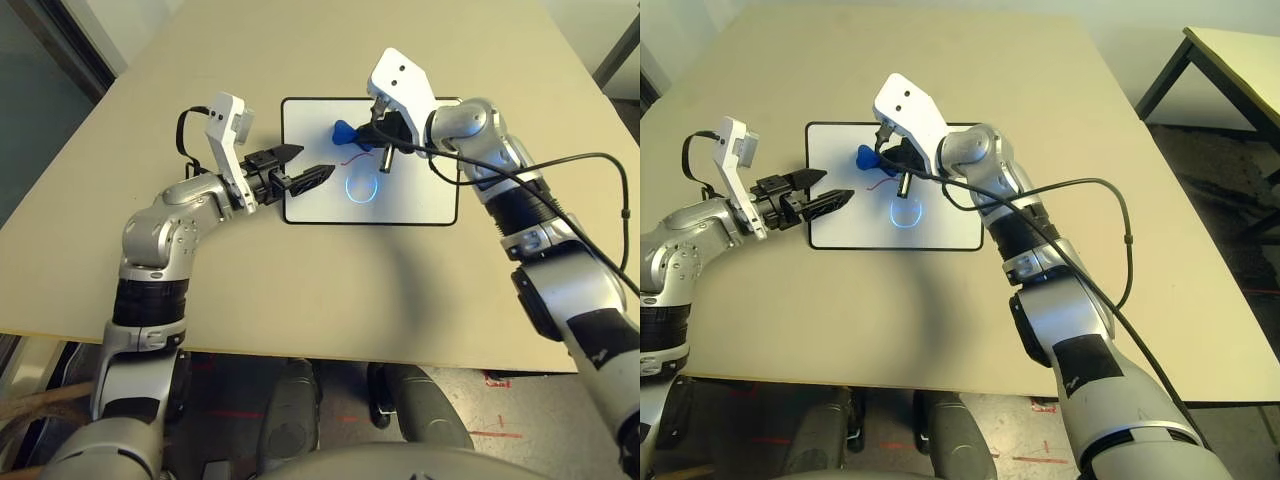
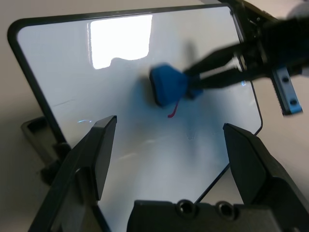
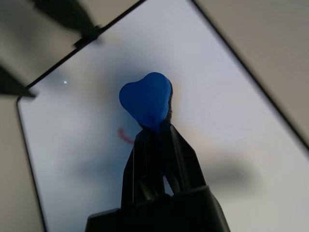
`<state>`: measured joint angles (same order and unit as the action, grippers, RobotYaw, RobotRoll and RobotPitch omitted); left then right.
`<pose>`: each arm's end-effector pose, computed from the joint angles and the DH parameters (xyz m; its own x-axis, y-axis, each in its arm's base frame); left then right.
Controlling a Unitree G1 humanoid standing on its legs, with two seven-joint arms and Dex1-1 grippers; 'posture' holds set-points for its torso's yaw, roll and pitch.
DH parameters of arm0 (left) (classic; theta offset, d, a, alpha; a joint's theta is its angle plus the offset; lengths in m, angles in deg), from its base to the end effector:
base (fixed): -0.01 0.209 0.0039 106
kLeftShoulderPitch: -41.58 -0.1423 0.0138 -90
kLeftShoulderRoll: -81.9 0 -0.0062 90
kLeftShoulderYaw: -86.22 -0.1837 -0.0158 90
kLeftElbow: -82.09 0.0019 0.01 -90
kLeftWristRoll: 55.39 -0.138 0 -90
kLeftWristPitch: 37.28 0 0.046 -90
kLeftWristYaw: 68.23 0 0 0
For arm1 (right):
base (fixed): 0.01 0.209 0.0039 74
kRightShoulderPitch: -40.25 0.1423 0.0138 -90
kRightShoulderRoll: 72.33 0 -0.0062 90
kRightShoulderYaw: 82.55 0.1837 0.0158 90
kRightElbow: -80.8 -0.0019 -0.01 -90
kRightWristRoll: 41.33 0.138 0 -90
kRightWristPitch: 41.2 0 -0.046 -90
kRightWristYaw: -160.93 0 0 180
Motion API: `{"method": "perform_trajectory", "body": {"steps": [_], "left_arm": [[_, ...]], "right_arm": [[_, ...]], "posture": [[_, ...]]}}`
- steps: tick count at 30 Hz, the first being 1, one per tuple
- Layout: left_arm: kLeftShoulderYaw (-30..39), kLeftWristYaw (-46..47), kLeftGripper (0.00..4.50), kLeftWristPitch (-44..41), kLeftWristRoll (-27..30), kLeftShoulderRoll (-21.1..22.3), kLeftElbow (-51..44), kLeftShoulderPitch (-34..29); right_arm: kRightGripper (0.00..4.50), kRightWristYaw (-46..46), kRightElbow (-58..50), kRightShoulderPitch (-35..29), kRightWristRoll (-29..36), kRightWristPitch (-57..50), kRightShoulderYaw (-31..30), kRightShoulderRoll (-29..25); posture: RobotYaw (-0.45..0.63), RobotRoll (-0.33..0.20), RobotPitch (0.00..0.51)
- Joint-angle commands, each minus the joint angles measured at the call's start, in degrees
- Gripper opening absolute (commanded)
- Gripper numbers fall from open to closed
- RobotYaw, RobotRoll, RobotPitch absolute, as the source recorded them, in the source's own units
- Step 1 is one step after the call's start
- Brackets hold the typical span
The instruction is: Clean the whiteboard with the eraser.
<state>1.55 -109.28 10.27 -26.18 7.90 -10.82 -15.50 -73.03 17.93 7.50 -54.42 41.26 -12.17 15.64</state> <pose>0.2800 0.2240 0.1931 0.6982 -0.7077 -0.1078 0.7100 0.7038 -0.0220 0.3418 -0.1062 0.2151 0.5069 0.7587 -0.4091 -0.7544 0.1608 -0.6365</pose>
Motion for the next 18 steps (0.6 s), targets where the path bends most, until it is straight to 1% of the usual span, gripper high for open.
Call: {"method": "perform_trajectory", "body": {"steps": [1,5,14,16,18], "left_arm": [[-0.2,-0.8,4.5,-0.9,0.0,1.5,-1.2,-0.5],[-0.3,-0.8,4.5,-1.4,0.2,1.8,-1.3,0.1],[-0.8,-0.9,4.5,-1.8,0.4,1.3,-1.8,-0.1],[-0.9,-1.0,4.5,-1.8,0.4,1.3,-1.8,-0.2],[-1.0,-1.2,4.5,-1.9,0.4,1.3,-1.8,-0.3]], "right_arm": [[0.0,-1.2,0.2,-4.6,-1.5,-3.0,-3.2,-0.4],[0.0,-0.4,0.5,-3.9,-1.8,-3.5,-3.0,-0.6],[0.0,5.8,5.0,6.7,-1.3,-5.9,1.0,-1.0],[0.0,6.4,4.6,8.0,-1.2,-7.2,1.2,-0.6],[0.0,6.4,3.5,8.0,-1.3,-8.6,0.8,-0.2]], "posture": [[0.04,0.0,0.162],[0.04,0.0,0.161],[0.03,0.0,0.158],[0.03,0.0,0.157],[0.03,0.0,0.156]]}}
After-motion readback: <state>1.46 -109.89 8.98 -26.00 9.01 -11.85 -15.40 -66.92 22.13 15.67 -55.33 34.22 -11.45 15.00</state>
